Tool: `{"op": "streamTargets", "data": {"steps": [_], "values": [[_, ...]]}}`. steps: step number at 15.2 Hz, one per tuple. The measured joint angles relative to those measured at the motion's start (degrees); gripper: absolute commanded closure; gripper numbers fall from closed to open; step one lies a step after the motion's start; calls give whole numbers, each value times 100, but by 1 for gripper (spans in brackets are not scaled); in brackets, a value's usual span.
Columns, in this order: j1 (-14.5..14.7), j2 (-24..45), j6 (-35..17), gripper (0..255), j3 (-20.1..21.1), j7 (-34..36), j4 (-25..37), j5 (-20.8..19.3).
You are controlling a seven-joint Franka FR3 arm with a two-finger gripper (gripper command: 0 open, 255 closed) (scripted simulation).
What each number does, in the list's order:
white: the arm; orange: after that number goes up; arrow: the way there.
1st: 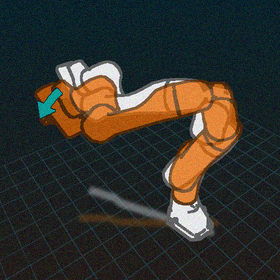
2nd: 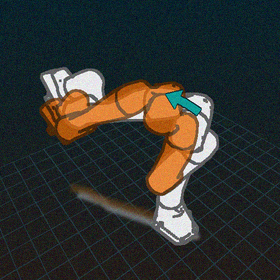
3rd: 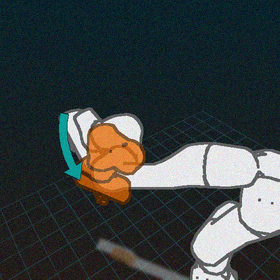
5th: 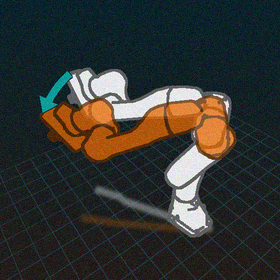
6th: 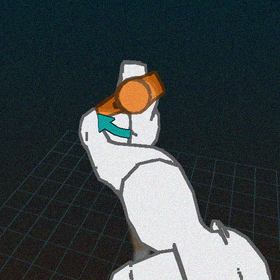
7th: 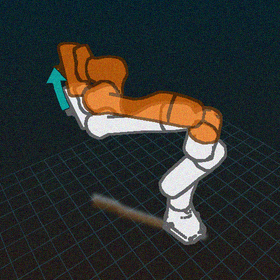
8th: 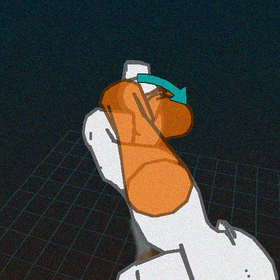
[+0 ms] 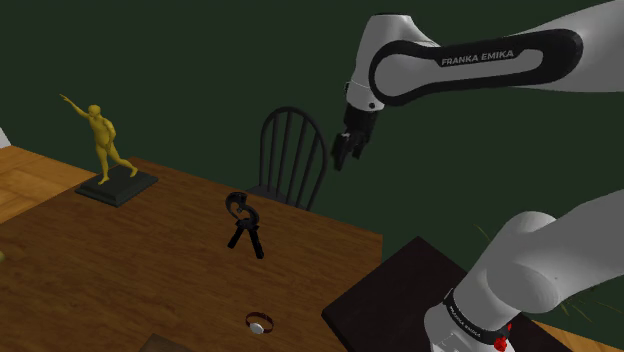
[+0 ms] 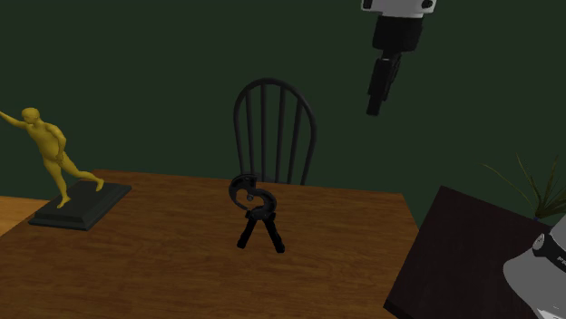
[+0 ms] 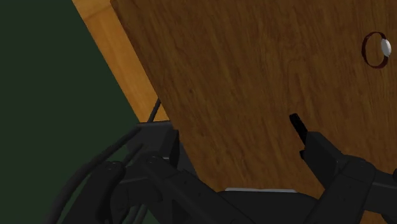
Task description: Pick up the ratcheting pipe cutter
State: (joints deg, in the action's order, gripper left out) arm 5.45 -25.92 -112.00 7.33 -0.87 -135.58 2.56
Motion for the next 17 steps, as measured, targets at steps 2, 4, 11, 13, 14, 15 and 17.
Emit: {"op": "streamTargets", "data": {"steps": [2,4,11,13,14,15,17], "values": [[101,295,-283,0,119,38,75,74],[160,637,-526,0,183,0,238,111],[401,1887,-1446,0,496,3,792,155],[467,2259,-1621,0,578,13,1053,124],[500,2429,-1711,0,615,15,1165,108],[545,2630,-1823,0,664,45,1284,76],[622,2961,-1945,0,736,57,1554,25]]}}
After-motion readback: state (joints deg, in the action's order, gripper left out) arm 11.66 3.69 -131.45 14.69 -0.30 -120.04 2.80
